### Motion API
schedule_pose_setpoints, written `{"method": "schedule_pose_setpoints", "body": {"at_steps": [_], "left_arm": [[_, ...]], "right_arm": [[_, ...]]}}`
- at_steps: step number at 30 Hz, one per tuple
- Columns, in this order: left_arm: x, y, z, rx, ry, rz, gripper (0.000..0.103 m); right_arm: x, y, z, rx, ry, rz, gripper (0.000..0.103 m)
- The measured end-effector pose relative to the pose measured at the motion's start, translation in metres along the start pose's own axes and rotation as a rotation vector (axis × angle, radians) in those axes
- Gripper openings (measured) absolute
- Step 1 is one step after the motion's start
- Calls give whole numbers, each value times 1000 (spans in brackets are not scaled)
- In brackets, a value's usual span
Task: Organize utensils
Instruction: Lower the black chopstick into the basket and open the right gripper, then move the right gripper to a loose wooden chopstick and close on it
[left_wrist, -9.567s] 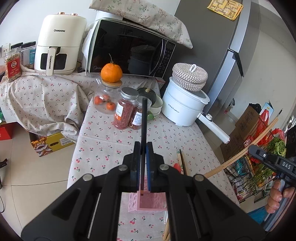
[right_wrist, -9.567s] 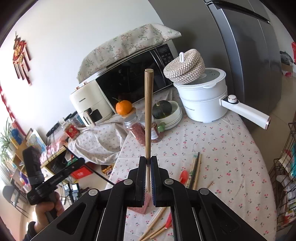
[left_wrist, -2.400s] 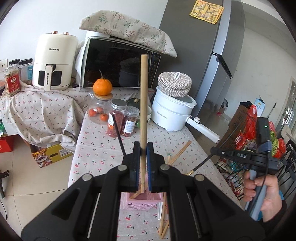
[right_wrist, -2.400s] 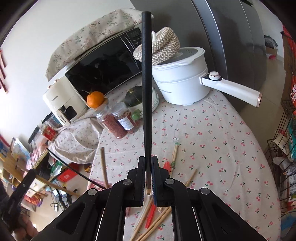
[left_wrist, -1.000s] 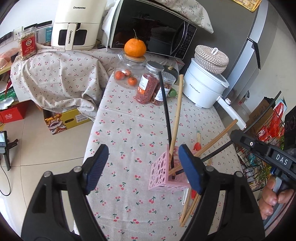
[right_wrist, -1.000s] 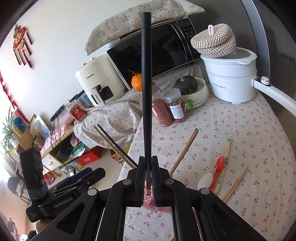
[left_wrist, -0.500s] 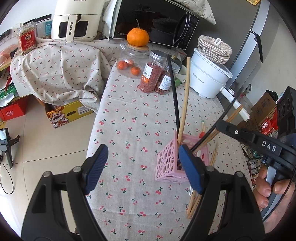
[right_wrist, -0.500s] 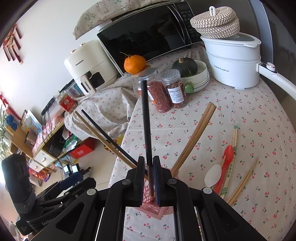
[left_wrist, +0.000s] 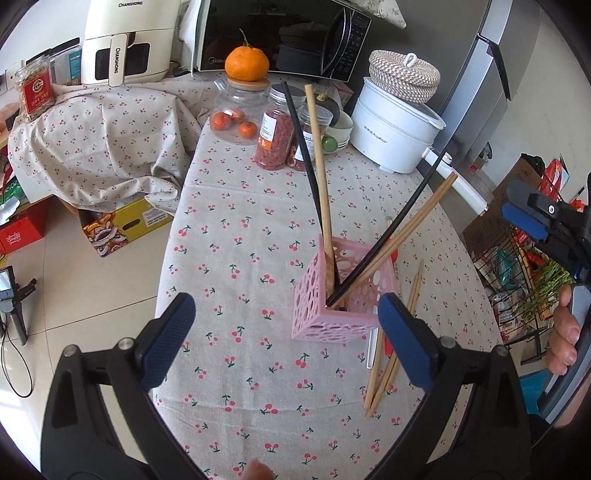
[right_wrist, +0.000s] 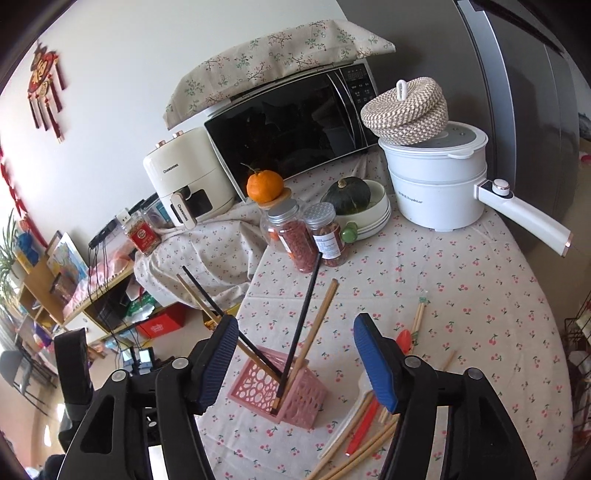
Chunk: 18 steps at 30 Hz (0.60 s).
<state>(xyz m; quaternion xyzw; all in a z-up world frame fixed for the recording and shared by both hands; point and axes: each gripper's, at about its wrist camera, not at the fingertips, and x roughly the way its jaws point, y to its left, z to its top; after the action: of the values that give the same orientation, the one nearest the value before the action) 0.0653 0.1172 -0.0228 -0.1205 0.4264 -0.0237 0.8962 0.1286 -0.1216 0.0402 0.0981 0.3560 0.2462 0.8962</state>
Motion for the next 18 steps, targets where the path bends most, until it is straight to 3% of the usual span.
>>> {"method": "schedule_pose_setpoints", "body": {"at_steps": [9,18], "left_arm": [[8,-7,-13,13,13,-22,102],[22,-20,-23,65,92,-5,102]], "right_arm": [[0,-47,-22,-17,90,-138,81],[43,-99,-62,60,319,-281,84]]}}
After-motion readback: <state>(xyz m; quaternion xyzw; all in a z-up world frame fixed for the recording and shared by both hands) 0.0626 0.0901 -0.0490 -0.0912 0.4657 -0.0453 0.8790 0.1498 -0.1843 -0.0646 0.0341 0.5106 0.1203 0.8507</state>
